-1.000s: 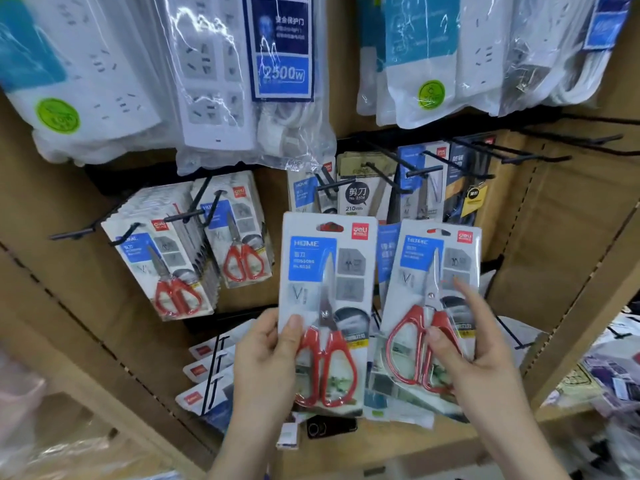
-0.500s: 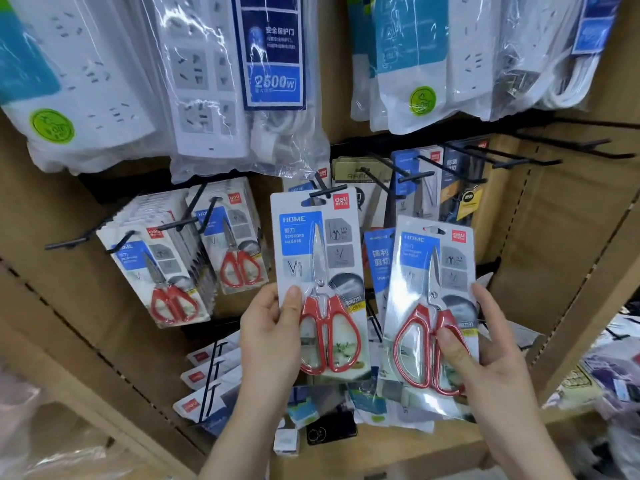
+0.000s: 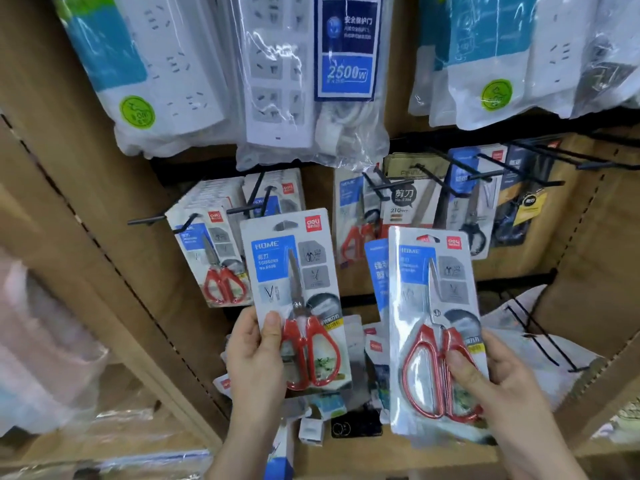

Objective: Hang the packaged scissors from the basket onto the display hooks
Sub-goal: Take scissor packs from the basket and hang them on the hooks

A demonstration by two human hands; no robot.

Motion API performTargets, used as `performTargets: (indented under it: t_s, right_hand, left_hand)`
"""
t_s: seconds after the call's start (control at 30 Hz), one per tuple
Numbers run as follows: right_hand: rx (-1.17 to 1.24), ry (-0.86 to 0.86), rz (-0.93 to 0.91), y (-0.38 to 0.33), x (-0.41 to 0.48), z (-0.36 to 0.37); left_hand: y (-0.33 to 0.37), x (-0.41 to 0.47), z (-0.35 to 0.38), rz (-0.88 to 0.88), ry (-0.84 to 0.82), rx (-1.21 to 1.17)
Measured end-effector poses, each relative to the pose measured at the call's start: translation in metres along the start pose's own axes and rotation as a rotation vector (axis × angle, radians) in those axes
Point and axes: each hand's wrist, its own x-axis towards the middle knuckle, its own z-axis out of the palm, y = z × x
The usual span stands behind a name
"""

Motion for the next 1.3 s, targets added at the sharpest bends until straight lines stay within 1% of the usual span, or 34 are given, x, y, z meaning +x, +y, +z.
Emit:
performTargets:
  t_s: [0.1,0.27,0.4,0.53,0.6,0.67,0.73,0.8,0.9,1.0,1.07,1.13,1.2,1.27,1.3]
  right_hand:
    - [0.004,0.002,0.006,0.003,0.000,0.012]
    - [0.036,-0.047,0.021,0.008,-0.002,0.025]
    - [0.058,-0.063,0.016,0.007,-0.007,0.031]
    - [0.079,0.024,-0.023,-0.003,-0.014,0.037]
    - [0.169,0.126,-0.003,-0.007,-0.014,0.034]
    - [0.201,0.191,-0.027,-0.015,-0.018,0.029]
    - [0.180,0.270,-0.017,-0.019,-0.017,0.022]
    - [0.192,0.294,-0.014,-0.020,-0.018,0.015]
    - [0.090,0.359,-0.051,-0.020,-0.022,0.004]
    - [-0.046,0.347,-0.159,-0.021,-0.027,-0.002]
    - [-0.090,0.350,-0.223,-0.025,-0.031,-0.001]
    - [-0.160,0.375,-0.301,-0.028,-0.037,0.001]
    - [-0.212,0.355,-0.333,-0.034,-0.043,0.007]
    - [-0.210,0.271,-0.324,-0.035,-0.046,0.008]
    - [-0.193,0.249,-0.299,-0.035,-0.047,0.008]
  left_hand:
    - [0.001,0.006,-0.012,0.006,0.032,0.008]
    - [-0.002,0.012,-0.025,-0.037,0.025,0.016]
    - [-0.004,0.013,-0.029,0.014,-0.020,0.078]
    - [0.007,0.005,-0.012,0.027,-0.163,0.035]
    - [0.011,0.006,0.002,0.053,-0.239,0.045]
    - [0.015,0.010,0.018,0.051,-0.303,0.058]
    - [0.016,0.015,0.033,0.052,-0.339,0.095]
    - [0.016,0.019,0.047,0.087,-0.358,0.154]
    - [0.013,0.023,0.061,0.087,-0.363,0.171]
    - [0.007,0.024,0.071,0.073,-0.349,0.192]
    - [0.007,0.028,0.078,0.058,-0.329,0.206]
    - [0.008,0.038,0.086,0.054,-0.310,0.162]
    - [0.009,0.050,0.093,0.141,-0.317,0.190]
    - [0.007,0.063,0.100,0.251,-0.335,0.318]
    - [0.005,0.071,0.104,0.274,-0.340,0.371]
